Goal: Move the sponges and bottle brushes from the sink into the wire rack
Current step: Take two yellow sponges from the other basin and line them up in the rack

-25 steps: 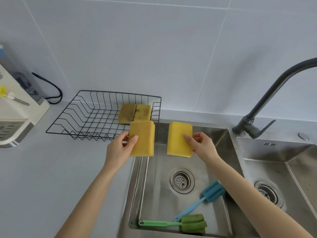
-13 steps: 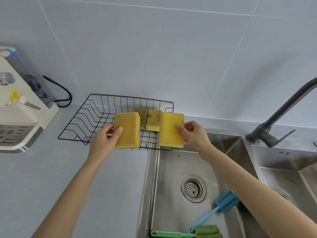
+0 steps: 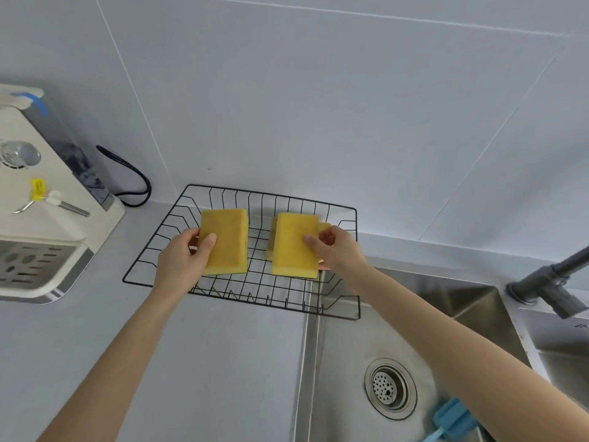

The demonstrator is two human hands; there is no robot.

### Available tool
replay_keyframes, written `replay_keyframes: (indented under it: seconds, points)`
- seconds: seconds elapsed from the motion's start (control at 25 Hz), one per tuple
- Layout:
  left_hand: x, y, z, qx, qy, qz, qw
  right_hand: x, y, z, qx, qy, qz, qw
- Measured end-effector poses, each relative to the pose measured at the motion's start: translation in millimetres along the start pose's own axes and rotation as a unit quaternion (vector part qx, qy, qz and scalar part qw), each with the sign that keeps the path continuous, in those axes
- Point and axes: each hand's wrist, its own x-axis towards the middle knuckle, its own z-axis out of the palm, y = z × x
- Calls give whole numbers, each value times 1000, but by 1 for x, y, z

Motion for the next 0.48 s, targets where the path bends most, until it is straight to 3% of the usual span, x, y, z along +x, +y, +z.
replay_keyframes:
  seconds: [0.48]
  points:
    - [73, -44, 8, 77, 0, -39, 996, 75, -32, 77, -93, -63, 25, 993]
